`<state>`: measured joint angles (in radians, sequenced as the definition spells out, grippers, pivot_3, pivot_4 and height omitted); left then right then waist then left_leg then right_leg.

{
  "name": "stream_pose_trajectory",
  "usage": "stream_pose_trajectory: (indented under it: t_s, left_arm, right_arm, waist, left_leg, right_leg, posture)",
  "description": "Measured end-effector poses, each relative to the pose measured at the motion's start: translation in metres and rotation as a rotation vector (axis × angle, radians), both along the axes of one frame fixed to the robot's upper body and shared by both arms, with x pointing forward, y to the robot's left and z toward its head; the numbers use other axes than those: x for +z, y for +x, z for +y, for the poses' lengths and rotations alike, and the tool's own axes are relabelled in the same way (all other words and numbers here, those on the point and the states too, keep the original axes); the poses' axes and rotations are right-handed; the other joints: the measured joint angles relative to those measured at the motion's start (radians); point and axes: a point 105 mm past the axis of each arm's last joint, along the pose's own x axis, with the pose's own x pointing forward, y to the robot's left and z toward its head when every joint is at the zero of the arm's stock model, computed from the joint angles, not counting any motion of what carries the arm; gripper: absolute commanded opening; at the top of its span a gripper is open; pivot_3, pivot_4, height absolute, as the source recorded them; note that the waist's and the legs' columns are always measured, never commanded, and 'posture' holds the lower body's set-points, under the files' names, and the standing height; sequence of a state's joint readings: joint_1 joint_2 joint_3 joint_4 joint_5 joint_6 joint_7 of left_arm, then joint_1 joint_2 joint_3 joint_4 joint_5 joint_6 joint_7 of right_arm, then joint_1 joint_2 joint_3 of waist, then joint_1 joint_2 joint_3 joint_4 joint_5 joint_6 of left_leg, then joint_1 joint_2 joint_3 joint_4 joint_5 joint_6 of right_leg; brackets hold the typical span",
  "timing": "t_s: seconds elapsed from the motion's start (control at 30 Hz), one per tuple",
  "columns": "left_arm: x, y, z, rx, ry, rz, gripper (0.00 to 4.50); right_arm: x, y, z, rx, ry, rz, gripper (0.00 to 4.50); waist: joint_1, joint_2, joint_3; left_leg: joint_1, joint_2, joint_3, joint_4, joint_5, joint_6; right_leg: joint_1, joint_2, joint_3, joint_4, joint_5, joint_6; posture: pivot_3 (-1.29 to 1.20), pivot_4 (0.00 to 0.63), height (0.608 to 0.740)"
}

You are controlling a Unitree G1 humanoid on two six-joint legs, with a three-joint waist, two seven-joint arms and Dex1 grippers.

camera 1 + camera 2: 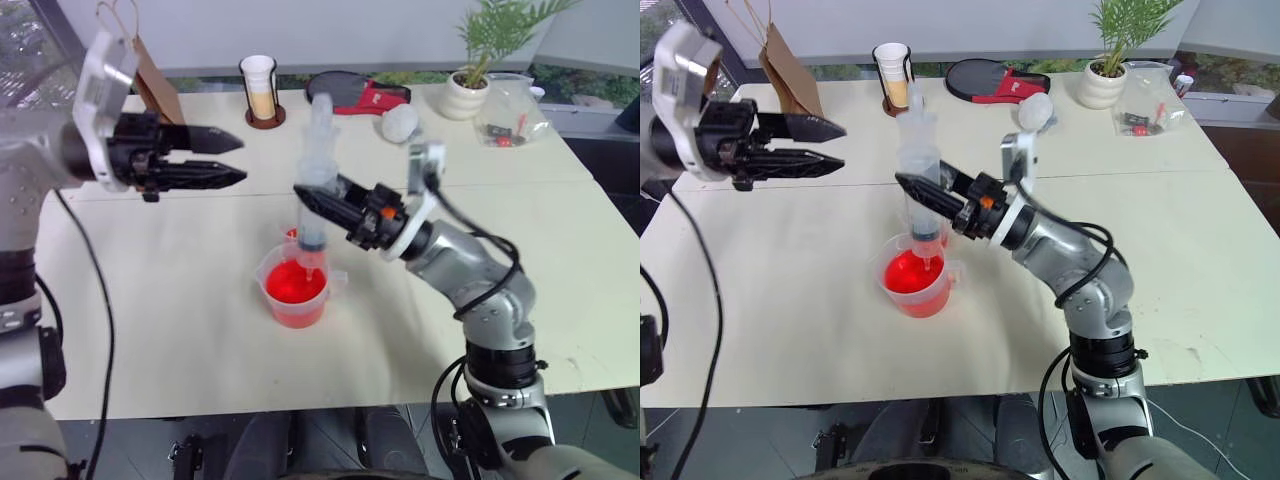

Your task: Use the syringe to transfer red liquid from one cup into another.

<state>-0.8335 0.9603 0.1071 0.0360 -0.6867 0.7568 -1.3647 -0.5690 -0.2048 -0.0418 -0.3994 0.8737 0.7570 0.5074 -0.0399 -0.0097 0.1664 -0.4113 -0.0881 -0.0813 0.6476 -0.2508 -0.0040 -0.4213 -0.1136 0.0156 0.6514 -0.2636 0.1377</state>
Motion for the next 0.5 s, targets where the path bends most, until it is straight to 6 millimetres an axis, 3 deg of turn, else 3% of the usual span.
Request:
stream_pose_trajectory:
  t_s: [0.13, 0.3, 0.43, 0.5]
  left_arm:
    - [-0.004, 0.007, 0.014, 0.083, -0.032, 0.013, 2.55]
    - [-0.008, 0.012, 0.012, 0.112, -0.06, 0.0, 2.55]
    - [-0.008, 0.014, 0.011, 0.119, -0.072, -0.017, 2.55]
    - [-0.008, 0.016, 0.011, 0.125, -0.076, -0.019, 2.55]
  right_arm:
    - [0.014, -0.002, -0.004, 0.015, 0.043, 0.014, 1.4]
    - [0.023, 0.003, -0.003, 0.014, 0.052, 0.019, 1.4]
    - [0.057, 0.033, -0.009, -0.069, 0.125, -0.054, 1.4]
    - [0.063, 0.049, -0.013, -0.12, 0.133, -0.089, 1.4]
  waist:
    - [0.005, 0.0, 0.0]
    - [0.003, 0.0, 0.0]
    - [-0.003, 0.0, 0.0]
    - [-0.004, 0.0, 0.0]
  left_leg:
    - [0.0, 0.0, 0.0, 0.0, -0.002, 0.004]
    - [0.0, 0.0, 0.0, 0.0, -0.002, 0.004]
    - [0.0, 0.0, 0.0, 0.0, 0.0, 0.001]
    - [0.0, 0.0, 0.0, -0.001, 0.0, -0.001]
  right_leg:
    - [0.0, 0.0, 0.0, 0.0, 0.0, 0.0]
    - [0.0, 0.0, 0.0, 0.0, 0.0, 0.0]
    - [0.0, 0.0, 0.0, 0.0, 0.0, 0.0]
    - [-0.001, 0.0, 0.0, 0.0, 0.0, 0.0]
  posture:
    - [0.0, 0.15, 0.739]
    - [0.0, 0.15, 0.739]
    - [0.0, 0.15, 0.739]
    - [0.0, 0.15, 0.739]
